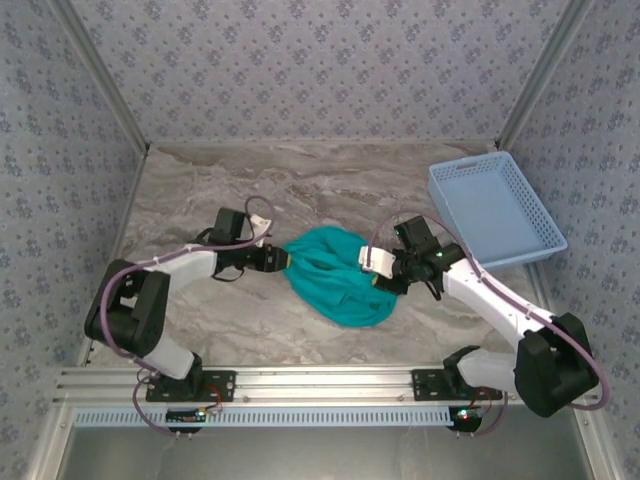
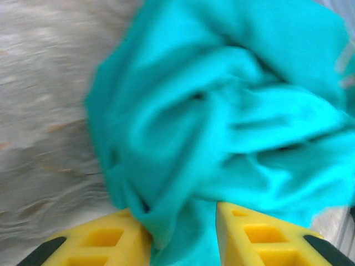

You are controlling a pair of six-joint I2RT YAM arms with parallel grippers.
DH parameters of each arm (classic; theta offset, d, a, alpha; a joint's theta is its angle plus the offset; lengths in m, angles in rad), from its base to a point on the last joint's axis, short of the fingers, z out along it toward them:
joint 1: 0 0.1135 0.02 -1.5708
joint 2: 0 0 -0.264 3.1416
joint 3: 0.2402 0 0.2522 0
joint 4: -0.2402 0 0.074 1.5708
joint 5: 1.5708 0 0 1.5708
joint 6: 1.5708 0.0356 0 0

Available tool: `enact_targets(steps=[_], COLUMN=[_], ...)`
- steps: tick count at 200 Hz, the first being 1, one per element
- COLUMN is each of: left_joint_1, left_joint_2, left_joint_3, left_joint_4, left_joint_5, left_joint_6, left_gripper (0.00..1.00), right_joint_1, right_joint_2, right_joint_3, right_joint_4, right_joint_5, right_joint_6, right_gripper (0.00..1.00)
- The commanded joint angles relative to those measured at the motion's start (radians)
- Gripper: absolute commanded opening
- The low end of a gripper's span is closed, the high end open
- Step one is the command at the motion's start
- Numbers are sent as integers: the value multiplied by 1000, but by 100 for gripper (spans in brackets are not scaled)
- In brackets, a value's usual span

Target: Fold the inside-out t-shirt

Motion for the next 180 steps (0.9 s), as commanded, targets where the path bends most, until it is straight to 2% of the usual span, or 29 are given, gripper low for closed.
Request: enact_targets(steps=[1, 23, 37, 55, 81, 102, 114, 128, 132, 142, 145, 156, 173, 180], left_joint_1=[-103, -179, -219, -245, -285, -295, -295, -295, -295, -287, -283, -240, -139, -103], left_joint_2=[-120, -176, -192, -172, -94, 4, 66, 118, 129, 147, 147, 124, 47, 13], left_joint_3=[119, 126, 84, 31, 15, 32, 61, 97, 108, 151, 167, 206, 248, 268], left_joint_4=[-180, -200, -155, -78, -15, 41, 43, 36, 32, -25, -49, -108, -111, -100], left_joint_5=[25, 54, 47, 37, -29, -123, -195, -208, -202, -164, -157, -109, 83, 147], left_joint_6=[163, 229, 247, 236, 232, 186, 151, 145, 150, 191, 201, 224, 222, 212], left_gripper=[36, 37, 39, 40, 41, 43, 43, 40, 34, 6, 0, 0, 0, 0], right_joint_1=[26, 86, 118, 156, 179, 190, 197, 202, 201, 195, 191, 167, 84, 38], right_joint_2=[-30, -86, -116, -110, -59, 13, 59, 78, 76, 55, 49, 8, -63, -87], right_joint_3=[68, 85, 77, 44, -25, -76, -78, -73, -73, -72, -72, -63, -32, -10], right_joint_4=[32, 33, 17, 28, 130, 249, 276, 290, 294, 310, 320, 355, 374, 373], right_joint_5=[63, 61, -16, -70, -73, -31, 19, 64, 65, 63, 61, 42, -82, -136], right_joint_6=[45, 4, -7, 5, 42, 40, 20, 8, 3, -15, -19, -20, 5, 29], right_gripper=[29, 35, 47, 48, 49, 49, 44, 28, 25, 23, 21, 14, 7, 1])
